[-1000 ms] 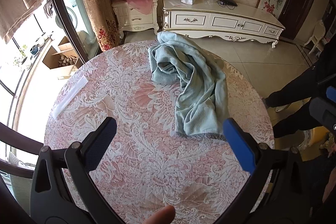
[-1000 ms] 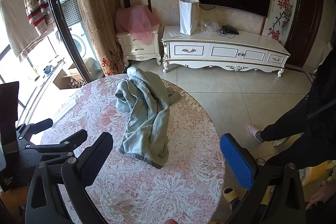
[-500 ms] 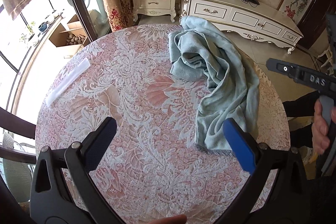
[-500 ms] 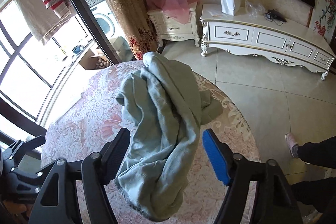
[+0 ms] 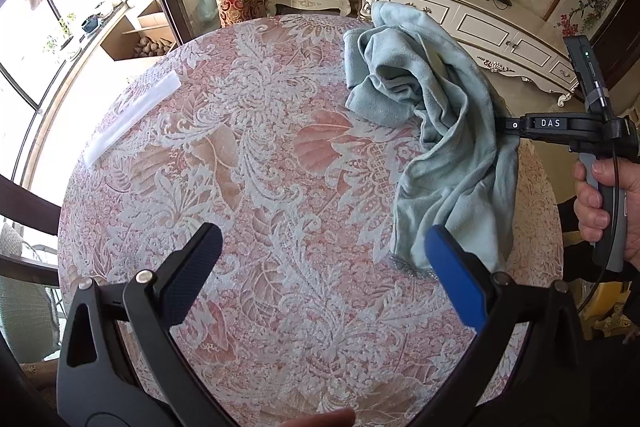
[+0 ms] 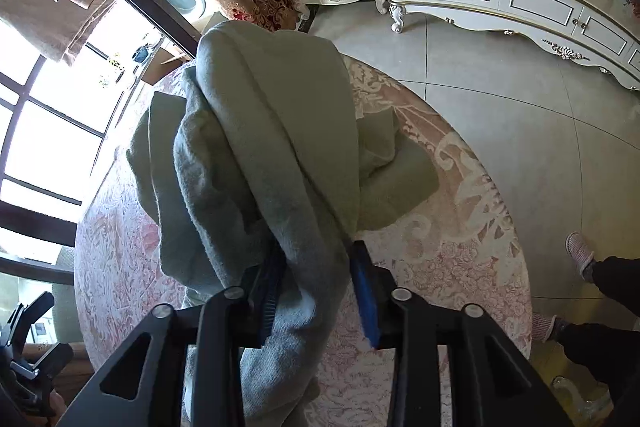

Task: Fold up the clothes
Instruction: 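Grasp the shirt with the right gripper and lift it off the table, then grasp the shirt with the left gripper while the right gripper holds it up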

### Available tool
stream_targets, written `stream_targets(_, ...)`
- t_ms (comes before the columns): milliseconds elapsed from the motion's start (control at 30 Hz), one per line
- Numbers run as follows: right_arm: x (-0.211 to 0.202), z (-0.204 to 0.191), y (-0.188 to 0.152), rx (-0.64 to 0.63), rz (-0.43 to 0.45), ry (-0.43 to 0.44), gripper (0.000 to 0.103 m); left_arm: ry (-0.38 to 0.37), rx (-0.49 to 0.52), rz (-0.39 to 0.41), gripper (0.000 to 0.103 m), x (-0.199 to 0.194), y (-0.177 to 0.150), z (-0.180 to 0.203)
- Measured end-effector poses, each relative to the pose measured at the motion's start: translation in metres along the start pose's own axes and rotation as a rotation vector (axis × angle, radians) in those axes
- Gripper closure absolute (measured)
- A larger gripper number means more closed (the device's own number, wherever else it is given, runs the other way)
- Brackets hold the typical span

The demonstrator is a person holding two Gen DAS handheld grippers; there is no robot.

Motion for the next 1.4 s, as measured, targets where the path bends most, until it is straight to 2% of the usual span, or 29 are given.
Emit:
stream_targets(33, 0.0, 0.003, 0.0, 0.008, 0.001, -0.003, 0.091, -0.003, 0.0, 0.0, 0.001, 0.001, 0.0, 0.0)
stream_targets(133, -0.004, 0.004, -0.001, 0.028, 0.008, 0.016, 0.098, -0.024, 0.01, -0.007, 0.001, 0.009, -0.004, 0.004)
stream_targets(300, -0.019, 0.008, 0.007, 0.112, 0.028, 0.08, 0.099, -0.074, 0.075, -0.02, 0.001, 0.024, -0.021, 0.019)
stream_targets(433, -0.033, 0.004, 0.014, 0.172, 0.022, 0.149, 0.099, -0.101, 0.218, 0.02, 0.001, 0.026, -0.034, 0.04)
stream_targets(500, -0.039, 0.0, 0.017, 0.167, 0.019, 0.167, 0.099, -0.14, 0.272, 0.026, 0.001, 0.027, -0.041, 0.052)
stream_targets(567, -0.046, -0.009, 0.02, 0.159, 0.028, 0.178, 0.099, -0.193, 0.274, 0.02, 0.001, 0.03, -0.043, 0.058)
stream_targets(700, -0.057, -0.009, 0.02, 0.147, 0.037, 0.185, 0.099, -0.289, 0.11, 0.025, 0.001, 0.041, -0.012, 0.054)
stream_targets(800, -0.058, -0.005, 0.019, 0.158, 0.042, 0.191, 0.099, -0.346, -0.086, 0.008, 0.001, 0.059, 0.021, 0.041)
stream_targets(867, -0.058, -0.003, 0.019, 0.178, 0.046, 0.202, 0.099, -0.414, -0.235, -0.019, 0.001, 0.072, 0.037, 0.037)
stream_targets(1000, -0.068, 0.009, 0.02, 0.212, 0.063, 0.196, 0.099, -0.511, -0.494, -0.05, 0.001, 0.092, 0.058, 0.033)
stream_targets(1233, -0.1, 0.042, 0.017, 0.293, 0.117, 0.166, 0.099, -0.543, -0.593, -0.093, 0.001, 0.118, 0.054, 0.053)
stream_targets(1400, -0.112, 0.065, 0.01, 0.347, 0.137, 0.153, 0.099, -0.536, -0.644, -0.079, 0.002, 0.136, 0.052, 0.061)
Point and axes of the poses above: each gripper's, at about its wrist camera, not at the fingertips, and x roughly the way its jaws point, z to its right, y to its top, the point moved 8 cm from there along x, roughly the way its jaws point, and after that the axes turned 13 degrees about z, right-handed, at the moved point
